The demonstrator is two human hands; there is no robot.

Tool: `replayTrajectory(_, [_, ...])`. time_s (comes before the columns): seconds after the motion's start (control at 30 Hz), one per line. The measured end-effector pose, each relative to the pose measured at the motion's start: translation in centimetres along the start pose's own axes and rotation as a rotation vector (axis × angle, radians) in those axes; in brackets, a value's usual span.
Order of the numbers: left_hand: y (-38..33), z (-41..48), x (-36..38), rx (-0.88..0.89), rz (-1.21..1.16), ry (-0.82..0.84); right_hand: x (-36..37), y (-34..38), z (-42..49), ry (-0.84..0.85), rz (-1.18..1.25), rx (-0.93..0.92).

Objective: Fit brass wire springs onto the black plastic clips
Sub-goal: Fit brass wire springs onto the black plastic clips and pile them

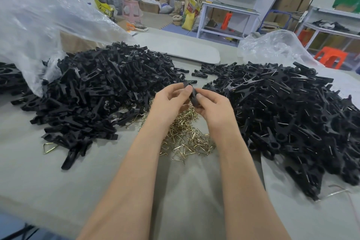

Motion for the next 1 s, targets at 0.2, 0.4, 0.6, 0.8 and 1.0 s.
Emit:
replayTrajectory(0.2, [0.2,0.0,-0.2,-0.08,-0.247,0.065,-0.1,-0.6,-0.2,-0.055,0.054,0.133])
replayTrajectory(0.4, [0.4,0.5,-2.0,-0.164,-0.834,-0.019,2.4,-1.4,-1.6,0.466,-0.827,0.059])
replayTrajectory(0.6, [0.6,0.0,-1.8,-0.222,-0.892,-0.016,2.8,-1.7,-1.3,0.347,-0.836,-0.008])
replayTrajectory(0.8, [0.8,-0.3,-1.3,-0.269,-0.815,-0.002,1.8,-1.5,-0.9,0.197,-0.808,-0.023])
replayTrajectory(1.0, [0.8,-0.3,-1.1,-0.297,-0.875,0.051,1.7,-0.8,-0.8,0.075,-0.648,-0.071])
Point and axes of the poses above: each hand's wrist, its own z-axis towards the middle knuckle, its own x-axis out of the palm, y = z × x, the point moved 6 cm from there along z, towards the middle knuckle, and after that the axes turned 13 degrees about -x, right-handed, at the moved point
